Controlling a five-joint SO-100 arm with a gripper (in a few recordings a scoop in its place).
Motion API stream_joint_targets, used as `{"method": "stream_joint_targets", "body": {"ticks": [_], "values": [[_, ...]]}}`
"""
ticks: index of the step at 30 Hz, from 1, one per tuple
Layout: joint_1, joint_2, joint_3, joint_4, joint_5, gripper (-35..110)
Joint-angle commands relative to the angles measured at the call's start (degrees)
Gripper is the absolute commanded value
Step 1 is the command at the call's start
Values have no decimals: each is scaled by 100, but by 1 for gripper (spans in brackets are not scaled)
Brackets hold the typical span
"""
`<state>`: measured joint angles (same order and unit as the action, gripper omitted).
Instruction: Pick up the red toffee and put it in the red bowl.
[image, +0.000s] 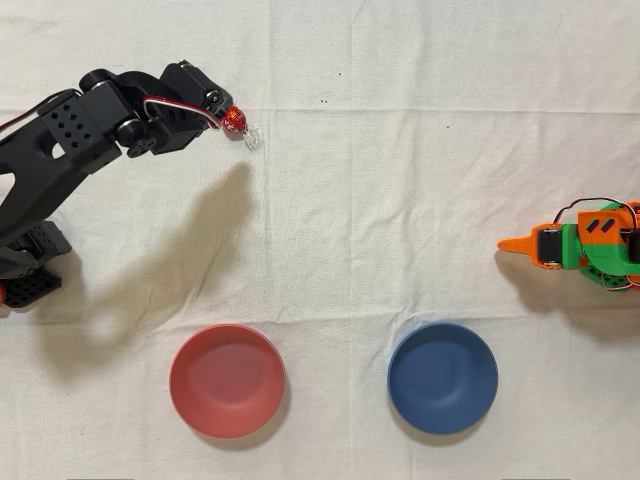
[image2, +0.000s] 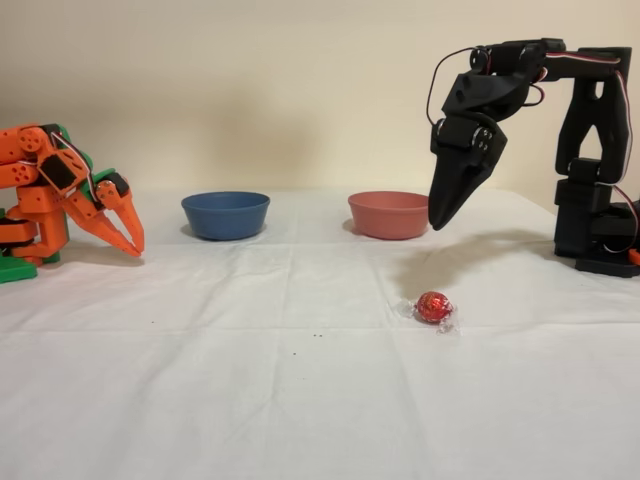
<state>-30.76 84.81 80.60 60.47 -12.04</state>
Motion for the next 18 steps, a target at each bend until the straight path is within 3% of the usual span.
{"method": "stream_joint_targets", "body": {"ticks": [1, 7, 18], "values": [[-105, 132, 62, -316, 123, 4], [-149, -88, 211, -360, 202, 19], [-141, 114, 1028, -519, 18, 25]]}}
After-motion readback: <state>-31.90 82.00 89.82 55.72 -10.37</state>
